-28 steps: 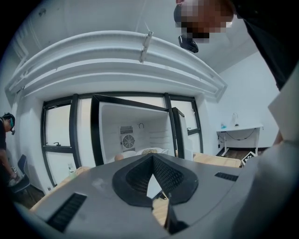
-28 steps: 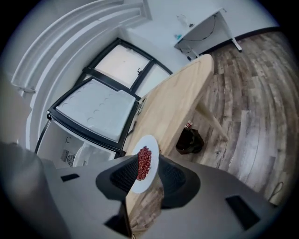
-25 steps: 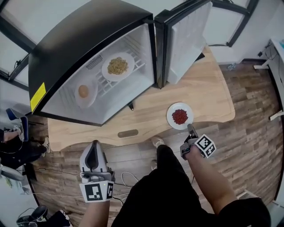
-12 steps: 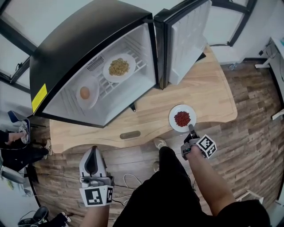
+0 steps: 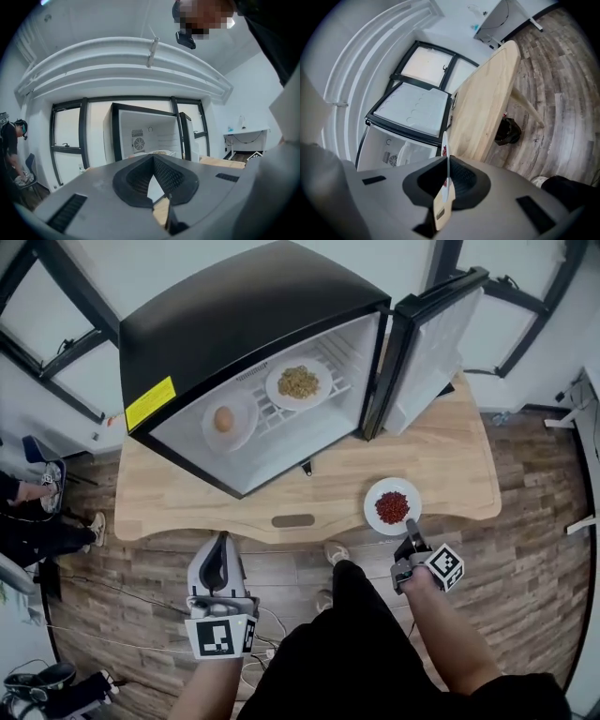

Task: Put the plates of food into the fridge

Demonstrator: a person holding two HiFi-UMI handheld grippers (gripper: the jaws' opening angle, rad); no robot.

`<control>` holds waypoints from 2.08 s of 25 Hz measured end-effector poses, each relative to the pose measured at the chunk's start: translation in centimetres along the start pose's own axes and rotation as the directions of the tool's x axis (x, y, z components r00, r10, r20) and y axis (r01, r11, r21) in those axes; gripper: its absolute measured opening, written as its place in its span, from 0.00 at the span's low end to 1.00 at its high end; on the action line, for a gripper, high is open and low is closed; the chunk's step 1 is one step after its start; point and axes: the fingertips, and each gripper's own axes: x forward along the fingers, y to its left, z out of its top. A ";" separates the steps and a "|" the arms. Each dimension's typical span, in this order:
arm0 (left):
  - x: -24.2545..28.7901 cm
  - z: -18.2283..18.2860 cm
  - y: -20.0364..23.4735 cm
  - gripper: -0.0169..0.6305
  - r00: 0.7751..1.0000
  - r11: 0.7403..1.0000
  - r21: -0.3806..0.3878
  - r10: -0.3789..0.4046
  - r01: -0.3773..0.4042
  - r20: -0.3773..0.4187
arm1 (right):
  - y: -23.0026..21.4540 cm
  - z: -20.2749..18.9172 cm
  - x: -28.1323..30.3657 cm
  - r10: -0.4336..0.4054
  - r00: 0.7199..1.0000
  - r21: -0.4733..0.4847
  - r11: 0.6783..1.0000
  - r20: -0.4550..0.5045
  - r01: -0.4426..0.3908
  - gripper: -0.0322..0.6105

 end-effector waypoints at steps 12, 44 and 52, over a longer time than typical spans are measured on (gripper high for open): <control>-2.3 1.7 4.6 0.03 0.986 0.986 -0.043 0.161 -0.159 0.046 | 9.4 -2.3 4.0 0.123 0.981 -0.072 0.988 -0.147 -0.134 0.10; 2.1 3.9 10.5 0.03 0.914 0.915 -0.045 0.402 -0.400 0.051 | 20.7 -9.4 19.9 0.225 0.848 -0.107 0.944 -0.480 -0.311 0.10; 3.0 3.1 11.5 0.03 0.902 0.902 -0.030 0.431 -0.430 0.022 | 21.1 -11.8 22.1 0.227 0.816 -0.087 0.944 -0.532 -0.319 0.10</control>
